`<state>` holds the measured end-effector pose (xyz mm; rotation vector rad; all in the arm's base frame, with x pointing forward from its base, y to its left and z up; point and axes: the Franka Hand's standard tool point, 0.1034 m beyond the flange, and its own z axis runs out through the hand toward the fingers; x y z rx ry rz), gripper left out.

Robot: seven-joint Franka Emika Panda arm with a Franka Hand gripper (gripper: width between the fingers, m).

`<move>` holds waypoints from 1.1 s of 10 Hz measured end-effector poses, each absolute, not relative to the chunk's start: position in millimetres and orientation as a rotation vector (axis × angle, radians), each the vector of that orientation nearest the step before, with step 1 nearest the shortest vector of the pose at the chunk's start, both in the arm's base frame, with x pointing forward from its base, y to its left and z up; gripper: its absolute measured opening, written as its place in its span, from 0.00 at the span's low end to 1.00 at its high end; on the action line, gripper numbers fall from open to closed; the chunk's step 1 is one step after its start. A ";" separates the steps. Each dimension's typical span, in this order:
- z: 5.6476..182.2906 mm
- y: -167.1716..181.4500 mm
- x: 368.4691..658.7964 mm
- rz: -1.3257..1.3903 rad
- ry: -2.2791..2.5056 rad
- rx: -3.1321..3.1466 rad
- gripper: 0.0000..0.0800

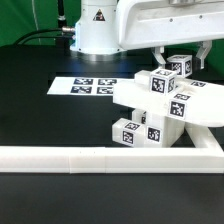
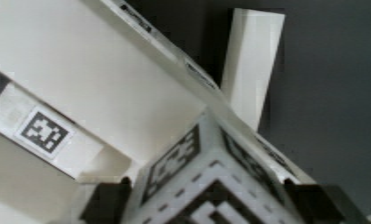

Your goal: Assemble chair

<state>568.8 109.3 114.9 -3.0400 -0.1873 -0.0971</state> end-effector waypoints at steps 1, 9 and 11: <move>114.9 108.2 569.0 -0.097 -0.184 -3.040 0.50; 114.9 108.8 569.0 -0.068 0.376 -3.006 0.50; 114.9 109.0 568.9 -0.056 0.567 -2.973 0.50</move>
Offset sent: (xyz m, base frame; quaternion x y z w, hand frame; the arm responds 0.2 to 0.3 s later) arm 0.0000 0.0000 0.0000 0.0000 0.0000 0.0000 1.0000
